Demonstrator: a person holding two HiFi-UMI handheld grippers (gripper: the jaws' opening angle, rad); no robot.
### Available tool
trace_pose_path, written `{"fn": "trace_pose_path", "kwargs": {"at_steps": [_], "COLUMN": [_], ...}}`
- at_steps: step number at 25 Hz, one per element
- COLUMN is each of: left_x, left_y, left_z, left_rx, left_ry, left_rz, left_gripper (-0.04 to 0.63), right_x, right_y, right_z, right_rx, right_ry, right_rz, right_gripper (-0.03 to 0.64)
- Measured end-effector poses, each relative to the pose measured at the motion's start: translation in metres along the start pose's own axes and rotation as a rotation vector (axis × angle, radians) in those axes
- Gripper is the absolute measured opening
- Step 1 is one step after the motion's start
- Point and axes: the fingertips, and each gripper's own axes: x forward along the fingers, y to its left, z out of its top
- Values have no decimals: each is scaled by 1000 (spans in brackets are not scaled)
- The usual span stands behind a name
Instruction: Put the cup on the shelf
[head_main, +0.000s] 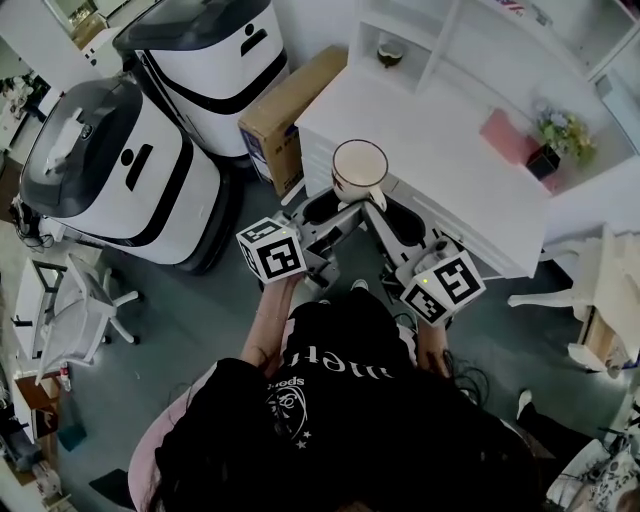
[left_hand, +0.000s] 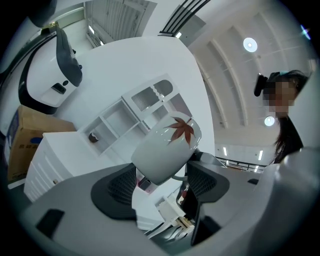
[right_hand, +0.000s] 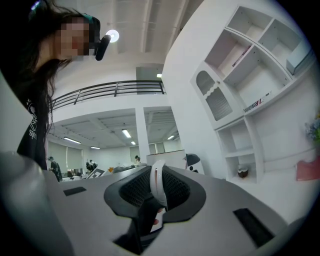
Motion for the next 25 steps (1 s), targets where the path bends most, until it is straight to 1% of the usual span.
{"fn": "trace_pose_path", "kwargs": {"at_steps": [4,7,11,14,18,25], "left_x": [8,16,34,55,96,168], "left_y": [15,31,63,88,122,164], "left_z": [3,11,26,43,63,89], "left_rx": [-16,-30,-13,-20,-29,-39], "left_ry": [-3,-1,-2,-10,-19,-4], "left_rz": [4,39,48,58,48,48], "left_gripper": [321,321,321,321,321,321], "right_x": [11,25,53,77,106,137], "right_y": [-14,-29,-57,-85,-133,-213], "right_z": [-4,-8,-11,-8,0,15], "right_rx": [7,19,33,24,17,30], "right_ry": [14,16,15,21,35,26], "right_rz": [-1,14,35,44,46,29], "right_gripper": [92,92,92,92,92,92]}}
